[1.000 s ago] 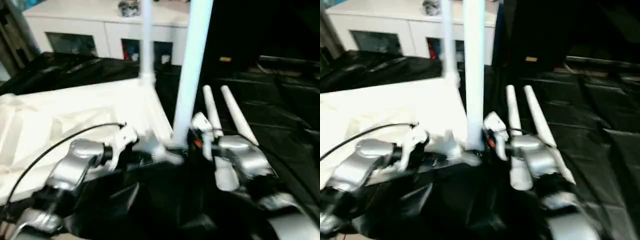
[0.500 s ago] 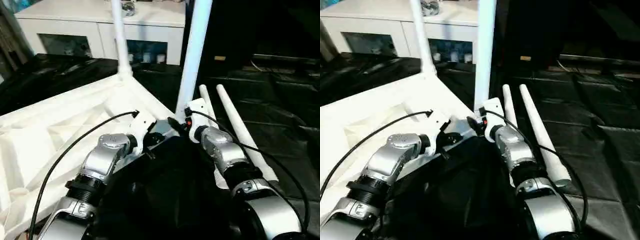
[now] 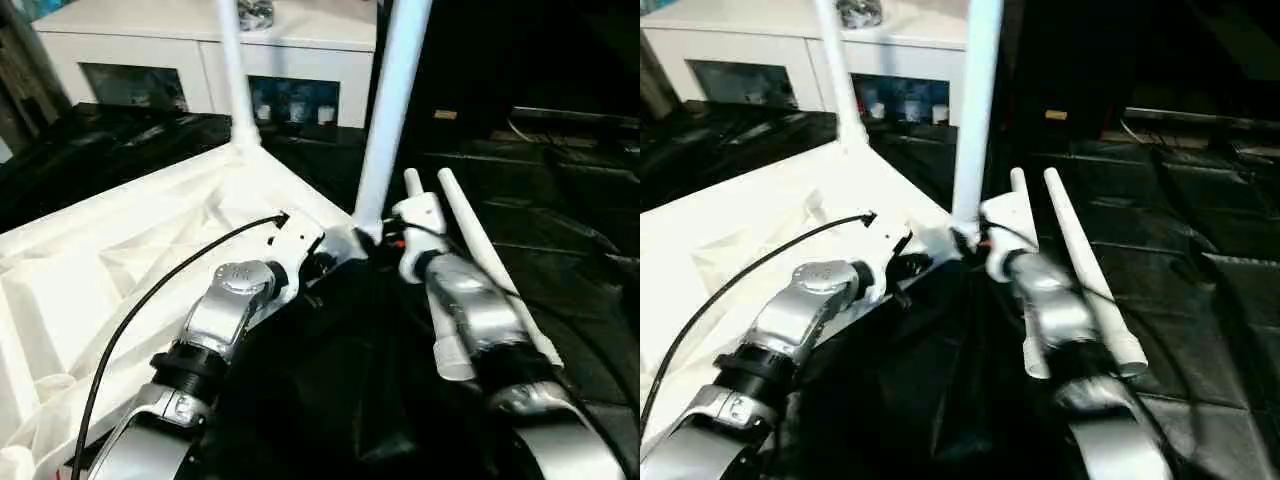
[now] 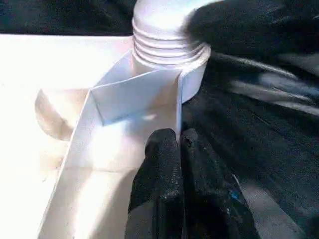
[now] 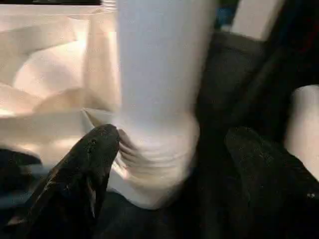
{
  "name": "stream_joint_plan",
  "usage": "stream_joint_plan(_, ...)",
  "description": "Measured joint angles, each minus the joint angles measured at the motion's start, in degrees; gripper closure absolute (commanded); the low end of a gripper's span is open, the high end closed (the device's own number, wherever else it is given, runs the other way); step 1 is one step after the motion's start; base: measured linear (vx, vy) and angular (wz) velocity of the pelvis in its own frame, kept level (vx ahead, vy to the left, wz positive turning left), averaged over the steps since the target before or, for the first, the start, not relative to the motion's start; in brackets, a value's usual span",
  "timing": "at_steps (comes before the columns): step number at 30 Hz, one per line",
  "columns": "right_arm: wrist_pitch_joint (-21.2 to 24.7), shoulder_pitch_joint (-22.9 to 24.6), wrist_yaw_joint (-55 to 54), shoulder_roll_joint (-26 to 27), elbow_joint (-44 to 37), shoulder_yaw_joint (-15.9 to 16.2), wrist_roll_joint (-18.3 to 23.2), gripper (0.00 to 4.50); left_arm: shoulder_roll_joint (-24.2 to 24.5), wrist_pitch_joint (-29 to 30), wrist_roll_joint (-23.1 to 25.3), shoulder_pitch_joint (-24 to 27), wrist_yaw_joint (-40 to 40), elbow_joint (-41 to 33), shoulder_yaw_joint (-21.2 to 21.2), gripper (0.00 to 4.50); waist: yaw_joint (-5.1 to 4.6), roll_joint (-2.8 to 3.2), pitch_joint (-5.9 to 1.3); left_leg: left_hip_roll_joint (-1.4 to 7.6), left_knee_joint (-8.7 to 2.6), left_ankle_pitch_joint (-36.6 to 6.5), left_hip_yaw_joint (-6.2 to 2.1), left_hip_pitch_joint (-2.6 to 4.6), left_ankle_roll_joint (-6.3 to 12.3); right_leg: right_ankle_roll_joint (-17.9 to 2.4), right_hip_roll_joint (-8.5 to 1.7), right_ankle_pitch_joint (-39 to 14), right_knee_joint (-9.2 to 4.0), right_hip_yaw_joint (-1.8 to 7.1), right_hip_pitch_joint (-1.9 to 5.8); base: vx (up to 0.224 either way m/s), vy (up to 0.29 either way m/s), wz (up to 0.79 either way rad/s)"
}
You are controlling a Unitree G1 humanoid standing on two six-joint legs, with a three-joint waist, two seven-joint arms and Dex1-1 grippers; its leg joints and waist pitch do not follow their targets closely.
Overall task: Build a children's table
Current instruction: Rotate leg to tighten, then rotate table base
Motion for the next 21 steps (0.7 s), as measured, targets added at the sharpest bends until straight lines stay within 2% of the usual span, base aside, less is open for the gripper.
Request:
stream_joint_plan(2, 1.81, 1.56, 0.92, -1.88, -3.84, 0.04, -0.09, 0.6, 0.07, -1.54, -0.14, -0.01, 1.03, -0.43, 1.23, 3.95, -0.19, -0.16, 0.1, 0.05, -0.01, 0.07, 0.0, -0.02, 0.13, 0.02, 0.04, -0.01, 0.0, -0.03, -0.04, 0.0, 0.0, 0.0)
stream_joint_plan(5, 5.79, 4.28, 4.65, -3.52, -10.02, 2.16, 0.2, 0.6, 1.89, -2.69, 0.02, 0.07, 2.84, -3.91, 2.5, 3.76, -0.67, -0.17, 0.11, 0.13, -0.09, 0.07, -0.02, 0.07, 0.11, 0.04, 0.12, -0.03, 0.02, -0.05, -0.04, 0.0, 0.0, 0.0)
stream_joint_plan(8, 10.3, 6.12, 9.23, -3.9, -14.98, 6.66, 0.37, 0.6, 4.59, -2.54, 1.5, 1.51, 5.98, -8.72, 4.22, 3.46, -1.0, -0.15, 0.11, 0.15, -0.14, 0.0, -0.09, 0.14, -0.03, 0.05, 0.16, -0.03, 0.05, -0.08, -0.03, 0.0, 0.0, 0.0)
stream_joint_plan(10, 13.13, 7.08, 11.17, -3.78, -17.9, 9.1, 0.83, 0.6, 7.22, -0.7, 2.26, 3.72, 8.1, -12.65, 6.45, 3.46, -1.2, -0.16, 0.12, 0.16, -0.14, 0.0, -0.09, 0.18, -0.05, 0.05, 0.16, -0.04, 0.05, -0.07, -0.01, 0.0, 0.0, 0.0)
stream_joint_plan(13, 15.28, 7.18, 11.94, -3.05, -18.9, 10.37, 1.12, 0.6, 10.98, 2.82, 3.97, 6.96, 10.24, -17.05, 10.42, 3.46, -1.09, -0.25, 0.14, 0.14, -0.1, 0.0, -0.07, 0.16, -0.06, 0.05, 0.15, -0.04, 0.03, -0.05, 0.01, 0.0, 0.0, 0.0)
stream_joint_plan(16, 18.08, 6.43, 12.82, -2.39, -19.04, 12.56, 0.9, 0.6, 15.39, 7.67, 5.81, 12.34, 10.44, -23.73, 13.31, 3.46, -0.89, -0.58, 0.15, 0.13, -0.09, 0.0, -0.07, 0.14, -0.06, 0.06, 0.13, -0.04, 0.01, -0.02, 0.01, 0.0, 0.0, 0.0)
stream_joint_plan(18, 21.3, 5.42, 13.74, -1.83, -18.86, 14.58, 0.62, 0.6, 19.03, 12.18, 7.91, 17.99, 10.86, -29.22, 15.94, 3.46, -1.15, -0.96, 0.2, 0.14, -0.12, -0.01, -0.09, 0.15, -0.07, 0.09, 0.14, -0.06, 0.04, -0.06, 0.0, 0.0, 0.0, 0.0)
stream_joint_plan(20, 23.29, 4.93, 13.92, -1.73, -18.57, 15.39, 0.26, 0.6, 20.83, 14.52, 9.5, 20.75, 11.41, -31.2, 17.72, 3.46, -0.77, -1.17, 0.24, 0.14, -0.12, 0.0, -0.1, 0.13, -0.08, 0.1, 0.14, -0.06, 0.03, -0.09, -0.01, 0.0, 0.0, 0.0)
stream_joint_plan(21, 23.97, 4.72, 14.09, -1.54, -18.38, 15.61, 0.26, 0.78, 21.71, 15.46, 10.5, 21.92, 11.77, -32.04, 18.75, 3.63, -0.29, -1.36, 0.28, 0.13, -0.12, 0.0, -0.09, 0.13, -0.08, 0.1, 0.14, -0.06, 0.02, -0.05, 0.01, 0.0, 0.0, 0.0)
